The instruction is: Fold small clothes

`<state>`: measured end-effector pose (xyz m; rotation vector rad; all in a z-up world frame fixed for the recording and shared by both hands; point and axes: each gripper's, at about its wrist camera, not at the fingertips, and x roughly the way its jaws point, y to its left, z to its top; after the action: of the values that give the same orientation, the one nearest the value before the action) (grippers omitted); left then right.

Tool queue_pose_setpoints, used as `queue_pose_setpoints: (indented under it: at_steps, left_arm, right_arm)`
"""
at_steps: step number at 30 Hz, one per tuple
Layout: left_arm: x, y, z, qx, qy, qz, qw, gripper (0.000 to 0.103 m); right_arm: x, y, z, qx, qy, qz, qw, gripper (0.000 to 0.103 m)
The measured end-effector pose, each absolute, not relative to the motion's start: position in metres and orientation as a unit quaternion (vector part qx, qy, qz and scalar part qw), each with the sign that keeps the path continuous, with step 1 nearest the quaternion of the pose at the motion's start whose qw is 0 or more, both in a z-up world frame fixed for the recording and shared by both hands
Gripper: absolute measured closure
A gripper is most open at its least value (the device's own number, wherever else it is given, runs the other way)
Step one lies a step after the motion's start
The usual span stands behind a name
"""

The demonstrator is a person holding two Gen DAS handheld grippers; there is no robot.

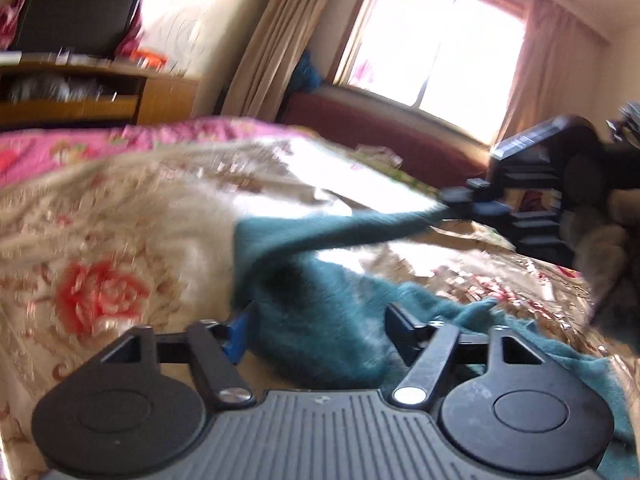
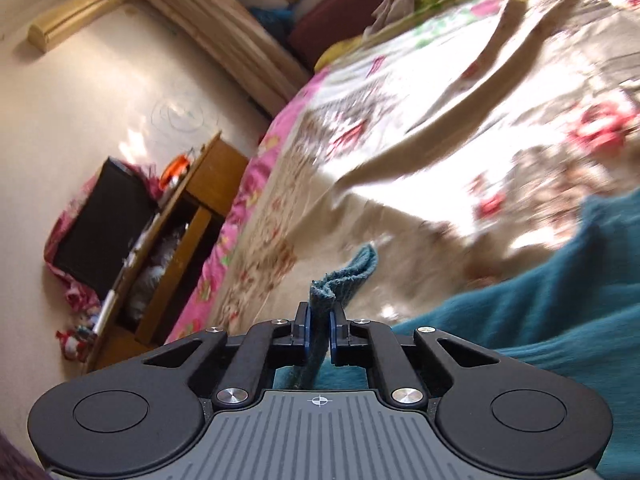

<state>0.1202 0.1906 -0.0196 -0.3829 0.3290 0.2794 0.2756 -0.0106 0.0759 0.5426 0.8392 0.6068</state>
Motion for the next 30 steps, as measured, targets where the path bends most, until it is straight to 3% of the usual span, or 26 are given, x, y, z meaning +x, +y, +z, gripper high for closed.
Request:
queue_pose_setpoints:
  at_steps: [7,13,18,30]
  left_arm:
    - [0.127,0.152,-0.010,-0.129,0.174,0.094,0.972,0.022]
    - [0.145,0.111,-0.016,-0.050,0.230,0.065,0.970,0.022]
    - [0.158,0.101,-0.026,-0.035,0.285,0.063,0.956,0.022]
    - [0.179,0.091,-0.017,-0.032,0.298,0.066,0.952,0.019]
  right_arm:
    - [0.237,-0.161,0.107,0.293,0.312,0.214,0.878,0.094]
    - [0.232,-0.235,0.035,0.269,0.370,0.093,0.884,0.094]
    - [0.216,-0.247,-0.007,0.278,0.404,0.084,0.868,0.094]
    - [0.208,-0.260,0.002,0.297,0.404,0.117,0.858,0.084]
